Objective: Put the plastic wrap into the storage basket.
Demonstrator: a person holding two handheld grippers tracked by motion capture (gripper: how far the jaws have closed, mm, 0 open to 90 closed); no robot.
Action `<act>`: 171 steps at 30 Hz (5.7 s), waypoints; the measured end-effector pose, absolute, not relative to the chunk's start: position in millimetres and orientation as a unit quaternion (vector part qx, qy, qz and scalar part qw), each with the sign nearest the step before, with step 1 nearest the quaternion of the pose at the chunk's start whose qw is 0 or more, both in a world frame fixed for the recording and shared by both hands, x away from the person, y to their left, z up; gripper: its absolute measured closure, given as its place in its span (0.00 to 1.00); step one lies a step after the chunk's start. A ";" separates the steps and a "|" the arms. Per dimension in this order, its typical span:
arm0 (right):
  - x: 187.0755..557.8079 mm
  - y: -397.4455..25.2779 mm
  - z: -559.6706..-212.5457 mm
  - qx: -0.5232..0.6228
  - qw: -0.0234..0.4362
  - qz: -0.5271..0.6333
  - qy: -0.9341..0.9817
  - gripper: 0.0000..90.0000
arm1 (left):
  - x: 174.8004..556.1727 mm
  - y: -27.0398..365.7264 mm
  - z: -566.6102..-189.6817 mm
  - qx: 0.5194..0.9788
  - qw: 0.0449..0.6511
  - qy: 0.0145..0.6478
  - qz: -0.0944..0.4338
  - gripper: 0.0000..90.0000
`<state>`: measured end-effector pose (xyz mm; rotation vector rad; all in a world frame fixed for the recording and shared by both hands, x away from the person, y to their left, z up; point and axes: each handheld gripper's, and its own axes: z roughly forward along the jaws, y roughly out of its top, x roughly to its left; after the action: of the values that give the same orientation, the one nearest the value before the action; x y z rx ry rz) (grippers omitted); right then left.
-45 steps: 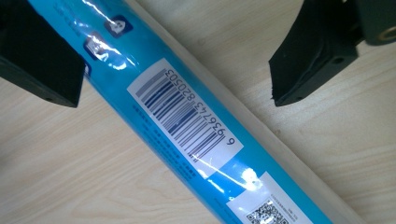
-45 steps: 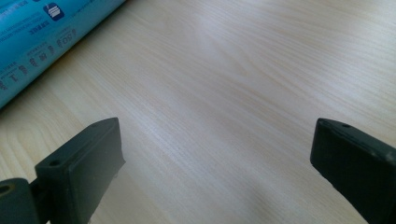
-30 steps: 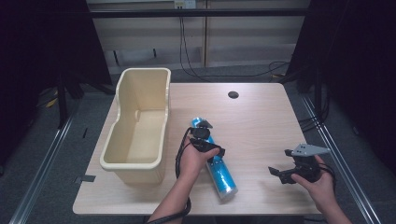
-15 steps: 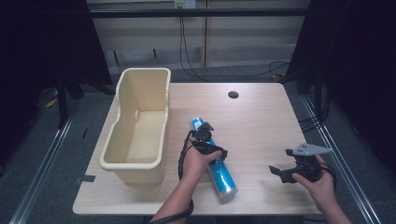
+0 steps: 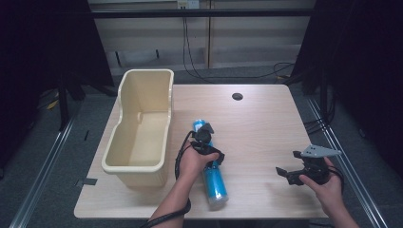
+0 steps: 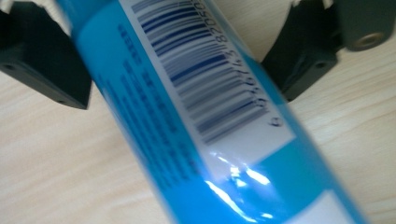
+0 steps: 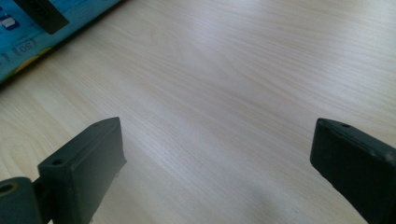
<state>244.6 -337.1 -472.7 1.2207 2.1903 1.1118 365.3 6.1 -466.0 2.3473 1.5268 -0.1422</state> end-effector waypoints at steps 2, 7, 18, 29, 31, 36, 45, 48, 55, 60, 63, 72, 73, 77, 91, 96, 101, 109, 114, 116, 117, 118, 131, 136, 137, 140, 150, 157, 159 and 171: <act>244.1 -337.3 -472.2 0.439 0.197 0.398 0.781 0.03 | 366.4 9.3 -465.0 0.826 0.165 0.536 -0.046 0.15; 244.3 -337.7 -472.1 0.441 0.203 0.397 0.779 0.03 | 367.3 9.3 -461.8 0.843 0.133 0.521 -0.026 0.17; 243.9 -337.9 -470.8 0.442 0.202 0.400 0.777 0.03 | 366.3 10.7 -469.7 0.839 0.157 0.522 0.000 0.20; 244.1 -338.2 -471.0 0.442 0.203 0.399 0.777 0.03 | 368.1 7.7 -470.0 0.809 0.131 0.573 -0.016 0.26; 244.0 -338.5 -470.7 0.442 0.203 0.400 0.777 0.03 | 369.4 10.5 -468.9 0.807 0.127 0.576 -0.027 0.27; 244.3 -340.7 -470.4 0.442 0.204 0.403 0.775 0.03 | 370.6 15.0 -464.2 0.806 0.110 0.581 -0.039 0.33; 243.7 -341.6 -469.9 0.444 0.205 0.406 0.772 0.03 | 370.8 14.4 -448.7 0.814 0.093 0.571 -0.051 0.36; 243.9 -342.4 -469.5 0.443 0.206 0.407 0.772 0.03 | 372.4 13.0 -437.3 0.818 0.095 0.566 -0.047 0.36; 243.3 -343.0 -468.8 0.442 0.207 0.409 0.771 0.03 | 372.4 10.7 -422.7 0.821 0.088 0.562 -0.052 0.36; 242.7 -343.9 -467.3 0.441 0.210 0.414 0.768 0.03 | 373.3 10.0 -406.3 0.820 0.098 0.561 -0.056 0.36; 242.5 -344.4 -466.9 0.445 0.210 0.414 0.766 0.03 | 373.6 10.3 -400.1 0.823 0.099 0.557 -0.059 0.36; 242.3 -344.7 -465.8 0.444 0.212 0.417 0.764 0.03 | 377.5 11.3 -374.5 0.824 0.107 0.552 -0.067 0.36; 242.2 -344.8 -465.7 0.445 0.210 0.418 0.764 0.03 | 378.2 12.3 -371.0 0.824 0.108 0.552 -0.067 0.36; 242.6 -344.8 -465.9 0.441 0.211 0.418 0.765 0.03 | 378.9 14.1 -358.7 0.822 0.108 0.555 -0.066 0.36; 242.3 -343.4 -464.8 0.437 0.211 0.421 0.767 0.03 | 380.8 25.6 -325.6 0.820 0.115 0.555 -0.077 0.36; 242.6 -343.2 -464.5 0.433 0.211 0.422 0.768 0.03 | 382.1 33.4 -310.4 0.817 0.115 0.559 -0.080 0.36; 242.4 -343.1 -464.2 0.435 0.213 0.423 0.766 0.03 | 382.8 38.9 -300.1 0.812 0.120 0.567 -0.073 0.36; 242.4 -343.1 -463.9 0.435 0.211 0.424 0.766 0.03 | 384.0 50.7 -280.3 0.804 0.123 0.578 -0.069 0.36; 242.4 -342.7 -463.8 0.437 0.213 0.424 0.764 0.03 | 384.3 57.5 -271.0 0.802 0.124 0.580 -0.070 0.36; 242.6 -342.9 -463.9 0.436 0.213 0.424 0.764 0.03 | 384.3 60.3 -267.8 0.800 0.125 0.583 -0.069 0.36; 242.6 -343.1 -463.8 0.437 0.212 0.424 0.765 0.03 | 384.3 61.7 -266.0 0.800 0.123 0.583 -0.070 0.36; 242.4 -343.2 -463.7 0.438 0.212 0.423 0.764 0.03 | 384.3 63.4 -264.6 0.801 0.121 0.582 -0.066 0.36; 242.7 -343.8 -464.2 0.439 0.217 0.423 0.762 0.03 | 381.2 92.8 -251.5 0.785 0.120 0.605 -0.065 0.36; 242.9 -342.5 -464.4 0.436 0.215 0.424 0.764 0.03 | 380.1 99.1 -250.4 0.779 0.121 0.613 -0.061 0.36; 242.8 -341.9 -464.5 0.438 0.216 0.423 0.764 0.03 | 379.9 100.7 -250.1 0.776 0.125 0.615 -0.063 0.36; 243.0 -342.1 -464.7 0.436 0.215 0.422 0.766 0.03 | 379.0 103.4 -248.0 0.778 0.124 0.613 -0.060 0.36; 242.7 -342.9 -464.4 0.436 0.218 0.422 0.764 0.03 | 377.2 112.9 -235.8 0.773 0.132 0.617 -0.061 0.36; 243.2 -342.7 -464.2 0.435 0.219 0.423 0.764 0.03 | 376.4 121.5 -227.9 0.768 0.135 0.625 -0.049 0.36; 242.7 -343.1 -463.8 0.438 0.217 0.423 0.763 0.03 | 376.3 124.7 -226.1 0.765 0.138 0.627 -0.051 0.36; 242.8 -343.8 -463.4 0.438 0.218 0.422 0.763 0.03 | 374.0 143.1 -224.2 0.754 0.138 0.642 -0.039 0.36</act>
<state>242.8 -343.8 -463.4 1.2138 2.1120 1.1691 374.0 143.1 -224.2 2.1800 1.8560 -0.1142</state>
